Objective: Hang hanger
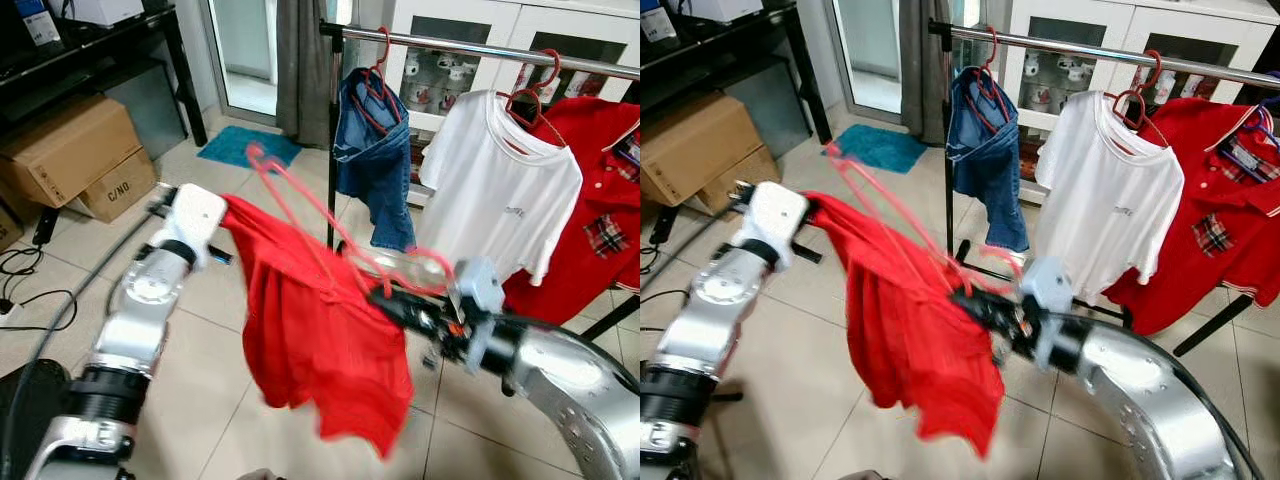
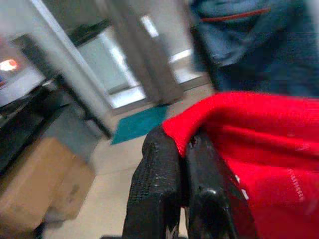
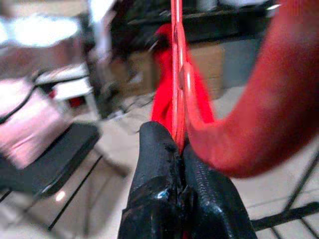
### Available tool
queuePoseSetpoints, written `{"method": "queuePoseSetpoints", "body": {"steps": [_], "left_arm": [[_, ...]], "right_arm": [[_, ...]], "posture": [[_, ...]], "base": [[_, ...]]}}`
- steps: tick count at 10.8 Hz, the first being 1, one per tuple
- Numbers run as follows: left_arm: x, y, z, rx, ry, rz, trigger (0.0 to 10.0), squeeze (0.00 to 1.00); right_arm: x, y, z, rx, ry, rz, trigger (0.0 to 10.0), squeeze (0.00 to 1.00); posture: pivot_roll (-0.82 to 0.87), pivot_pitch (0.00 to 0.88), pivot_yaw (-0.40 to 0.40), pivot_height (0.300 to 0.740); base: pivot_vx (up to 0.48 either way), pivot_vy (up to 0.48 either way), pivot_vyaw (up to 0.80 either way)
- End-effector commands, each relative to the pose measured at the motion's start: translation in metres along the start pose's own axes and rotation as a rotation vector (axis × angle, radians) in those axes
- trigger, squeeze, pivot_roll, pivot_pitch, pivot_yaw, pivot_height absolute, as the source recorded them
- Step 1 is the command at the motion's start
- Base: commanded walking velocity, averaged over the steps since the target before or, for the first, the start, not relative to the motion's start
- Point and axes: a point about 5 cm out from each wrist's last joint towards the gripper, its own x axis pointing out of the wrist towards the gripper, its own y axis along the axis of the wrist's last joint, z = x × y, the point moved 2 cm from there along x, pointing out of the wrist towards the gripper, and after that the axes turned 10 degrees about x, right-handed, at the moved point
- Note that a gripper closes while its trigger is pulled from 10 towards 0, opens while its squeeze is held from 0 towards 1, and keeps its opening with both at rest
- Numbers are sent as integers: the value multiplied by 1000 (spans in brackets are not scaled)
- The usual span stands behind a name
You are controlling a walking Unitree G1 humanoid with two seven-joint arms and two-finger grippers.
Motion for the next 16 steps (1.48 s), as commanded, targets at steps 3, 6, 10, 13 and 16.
{"method": "queuePoseSetpoints", "body": {"steps": [3,6,10,13,16], "left_arm": [[-7,36,58,-29,-336,198,3922,0],[-22,27,63,-132,-320,168,4275,0],[-43,-3,58,-433,-51,38,10000,0],[-49,1,74,-468,-94,12,10000,0],[-45,6,72,-449,-99,6,10000,0]], "right_arm": [[12,22,41,81,-390,204,0,0],[-13,6,81,119,-761,179,4941,0],[-25,-33,70,138,-842,84,10000,0],[-19,-24,72,218,-825,184,10000,0],[-11,-23,53,170,-749,166,10000,0]], "posture": [[-118,0,42,740],[-115,0,54,740],[-112,0,63,740],[-105,0,71,740],[-111,0,101,740]], "base": [[0,0,0],[0,0,0],[0,0,-539],[0,0,-800],[0,0,-800]]}}
